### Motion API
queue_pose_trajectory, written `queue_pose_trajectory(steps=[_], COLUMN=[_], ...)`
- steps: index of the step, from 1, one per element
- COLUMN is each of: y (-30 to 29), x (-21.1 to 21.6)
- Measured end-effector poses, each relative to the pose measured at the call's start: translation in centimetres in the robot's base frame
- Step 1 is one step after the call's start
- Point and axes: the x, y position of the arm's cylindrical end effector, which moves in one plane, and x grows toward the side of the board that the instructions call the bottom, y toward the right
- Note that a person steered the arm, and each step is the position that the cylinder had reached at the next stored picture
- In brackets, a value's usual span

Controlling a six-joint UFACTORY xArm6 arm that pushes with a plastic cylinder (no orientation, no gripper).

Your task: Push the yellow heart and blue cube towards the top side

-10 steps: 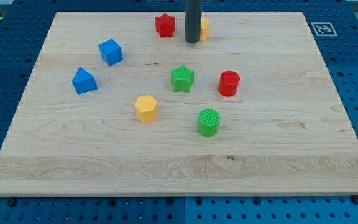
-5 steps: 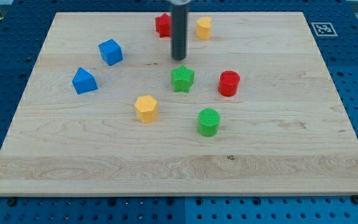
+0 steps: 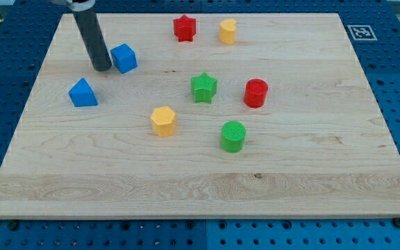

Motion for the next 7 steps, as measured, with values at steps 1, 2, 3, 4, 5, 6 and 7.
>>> queue_pose_trajectory(steps=[1, 2, 3, 4, 5, 6, 7], y=[0.8, 1.5, 2.5, 3.8, 4.0, 4.1, 4.1], x=[-2.1, 0.1, 2.7, 2.0, 1.0, 0.0, -1.7])
